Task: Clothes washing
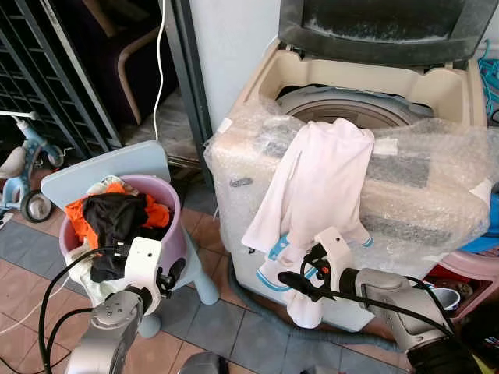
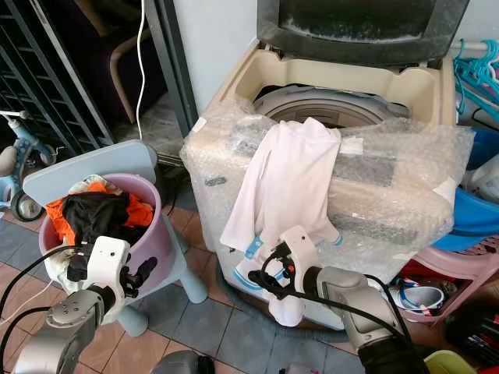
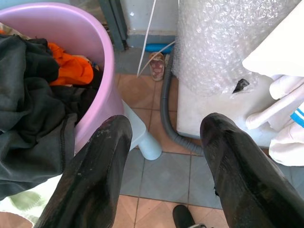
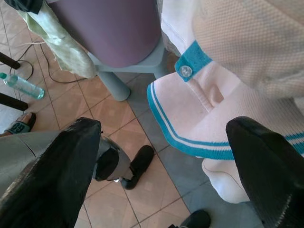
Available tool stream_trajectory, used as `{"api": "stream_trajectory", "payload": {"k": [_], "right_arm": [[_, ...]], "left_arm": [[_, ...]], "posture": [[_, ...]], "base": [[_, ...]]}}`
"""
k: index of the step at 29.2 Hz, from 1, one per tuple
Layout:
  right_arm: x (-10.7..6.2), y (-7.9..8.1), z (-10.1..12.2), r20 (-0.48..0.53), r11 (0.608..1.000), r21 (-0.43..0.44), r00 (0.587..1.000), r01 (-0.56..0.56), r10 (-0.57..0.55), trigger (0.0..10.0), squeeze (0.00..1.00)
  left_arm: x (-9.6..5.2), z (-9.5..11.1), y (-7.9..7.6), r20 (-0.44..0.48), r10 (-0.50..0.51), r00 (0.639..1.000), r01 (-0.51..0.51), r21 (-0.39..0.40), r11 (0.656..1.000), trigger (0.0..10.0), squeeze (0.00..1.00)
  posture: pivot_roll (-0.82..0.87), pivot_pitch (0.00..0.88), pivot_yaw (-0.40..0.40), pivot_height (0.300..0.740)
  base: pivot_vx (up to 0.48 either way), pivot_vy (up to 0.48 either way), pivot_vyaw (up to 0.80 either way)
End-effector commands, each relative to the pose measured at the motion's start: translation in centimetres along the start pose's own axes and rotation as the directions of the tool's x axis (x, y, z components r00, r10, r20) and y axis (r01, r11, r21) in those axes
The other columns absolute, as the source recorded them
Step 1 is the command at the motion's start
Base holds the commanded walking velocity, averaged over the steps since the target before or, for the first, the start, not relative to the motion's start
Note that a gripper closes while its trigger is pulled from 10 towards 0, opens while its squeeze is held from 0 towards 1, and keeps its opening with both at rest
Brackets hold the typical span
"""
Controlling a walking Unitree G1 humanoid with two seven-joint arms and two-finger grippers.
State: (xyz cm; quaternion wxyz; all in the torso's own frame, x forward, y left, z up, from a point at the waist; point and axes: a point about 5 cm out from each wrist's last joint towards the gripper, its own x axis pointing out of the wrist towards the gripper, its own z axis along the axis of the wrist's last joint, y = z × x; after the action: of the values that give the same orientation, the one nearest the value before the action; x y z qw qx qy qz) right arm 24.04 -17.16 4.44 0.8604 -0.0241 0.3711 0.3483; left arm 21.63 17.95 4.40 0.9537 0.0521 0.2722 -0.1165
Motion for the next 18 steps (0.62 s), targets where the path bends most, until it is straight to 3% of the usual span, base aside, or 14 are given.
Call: {"api": "stream_trajectory", "payload": {"k": [1,3,6,9,15,18], "right_arm": [[-0.8,-0.2,-0.6,-0.061,1.0,-0.026,0.998,-0.014,0.012,10.0,0.0],[-1.8,-0.3,-1.1,-0.1,0.998,-0.04,0.994,-0.05,0.046,10.0,0.0],[-2.5,-1.2,-1.6,-0.144,0.997,-0.071,0.99,-0.008,-0.002,10.0,0.0],[-1.8,-1.6,-1.3,-0.117,0.996,-0.062,0.991,0.06,-0.067,10.0,0.0],[0.2,-0.1,0.5,-0.014,0.998,0.01,0.998,0.055,-0.055,10.0,0.0],[1.5,0.2,1.5,0.036,0.993,0.053,0.993,0.109,-0.111,10.0,0.0]], "left_arm": [[-0.2,0.3,0.1,-0.015,-0.017,1.0,0.017,0.02,1.0,10.0,0.0],[0.0,0.7,-0.1,-0.008,-0.029,1.0,0.029,0.03,0.999,10.0,0.0],[0.2,0.9,-0.5,-0.005,-0.039,0.999,0.039,0.029,0.999,10.0,0.0],[0.3,1.1,-0.8,-0.004,-0.052,0.999,0.052,0.03,0.998,10.0,0.0],[0.5,1.8,-0.9,0.017,-0.041,0.999,0.04,0.013,0.999,10.0,0.0],[0.5,1.7,-0.8,0.011,-0.034,0.999,0.034,0.01,0.999,10.0,0.0]], "posture": [[-0.02,0.108,0.087,0.74],[-0.02,0.111,0.086,0.74],[-0.04,0.111,0.083,0.74],[-0.03,0.109,0.079,0.74],[-0.02,0.108,0.072,0.74],[-0.02,0.109,0.068,0.74]], "base": [[0.0,0.0,0.0],[0.0,0.0,0.0],[0.0,0.0,0.0],[0.0,0.0,0.0],[0.0,0.0,0.0],[0.0,0.0,0.0]]}}
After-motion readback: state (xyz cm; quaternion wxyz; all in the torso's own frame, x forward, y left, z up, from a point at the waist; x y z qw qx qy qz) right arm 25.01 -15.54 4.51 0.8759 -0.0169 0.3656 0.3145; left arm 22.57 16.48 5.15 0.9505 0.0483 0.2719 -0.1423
